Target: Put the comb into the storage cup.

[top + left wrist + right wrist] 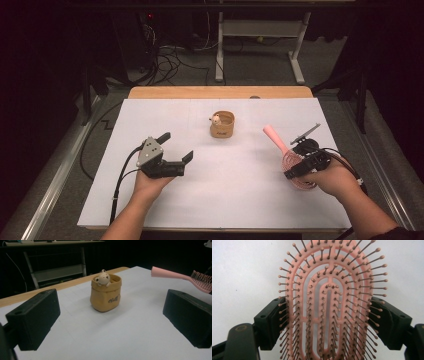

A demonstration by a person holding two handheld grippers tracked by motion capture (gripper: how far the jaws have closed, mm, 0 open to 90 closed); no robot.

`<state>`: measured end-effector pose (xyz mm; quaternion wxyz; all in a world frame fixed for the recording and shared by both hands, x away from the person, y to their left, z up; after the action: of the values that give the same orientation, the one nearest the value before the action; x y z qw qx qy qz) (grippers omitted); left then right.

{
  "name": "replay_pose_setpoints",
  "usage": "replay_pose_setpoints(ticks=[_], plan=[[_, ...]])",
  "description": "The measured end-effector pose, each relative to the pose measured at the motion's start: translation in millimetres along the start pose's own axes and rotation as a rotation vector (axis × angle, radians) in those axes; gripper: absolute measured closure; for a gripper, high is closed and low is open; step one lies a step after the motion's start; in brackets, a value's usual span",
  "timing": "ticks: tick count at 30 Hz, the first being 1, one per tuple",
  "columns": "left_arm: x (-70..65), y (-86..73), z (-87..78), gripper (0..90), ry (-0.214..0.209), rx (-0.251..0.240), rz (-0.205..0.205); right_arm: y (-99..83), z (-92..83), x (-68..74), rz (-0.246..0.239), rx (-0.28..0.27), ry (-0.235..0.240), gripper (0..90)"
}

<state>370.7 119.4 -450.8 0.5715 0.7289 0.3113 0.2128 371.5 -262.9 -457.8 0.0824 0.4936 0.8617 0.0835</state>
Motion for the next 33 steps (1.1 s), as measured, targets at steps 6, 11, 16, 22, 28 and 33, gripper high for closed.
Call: replay_pose_setpoints(ticks=[6, 11, 16, 22, 28, 33], plan=[[-9.7, -10.4, 10.0, 1.1, -0.01, 0.028, 0.028, 1.3, 1.8, 5.2, -0.022, 0.002, 0.01, 20.7], [-17.3, -17.4, 13.2, 0.5, -0.006, 0.014, 0.065, 1.1, 5.4, 11.8, -0.047, 0.012, 0.014, 20.7], [-21.3, -22.7, 15.7, 0.0, -0.046, 0.048, 0.035, 1.3, 6.5, 19.7, -0.054, 0.021, 0.019, 20.7], [-23.9, -25.1, 14.2, 0.0, -0.056, 0.07, 0.044, 3.4, 7.4, 32.5, -0.106, 0.02, 0.034, 20.7], [-27.8, -23.0, 10.9, 0.0, -0.076, 0.052, 0.043, 5.5, 9.3, 47.3, -0.152, 0.026, 0.048, 20.7], [-28.9, -21.9, 8.7, 0.0, -0.074, 0.041, 0.052, 6.8, 11.9, 61.5, -0.163, 0.034, 0.065, 20.7]])
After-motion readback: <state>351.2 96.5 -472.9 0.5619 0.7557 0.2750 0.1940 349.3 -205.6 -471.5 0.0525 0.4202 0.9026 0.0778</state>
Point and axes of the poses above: each handheld gripper's, and its own axes: z roughly forward along the jaws, y roughly out of its top, x roughly to its left, the point moved 6 cm from there along z, roughly forward along the jaws, and after that the axes turned 3 degrees about -y, right-handed, at the moved point
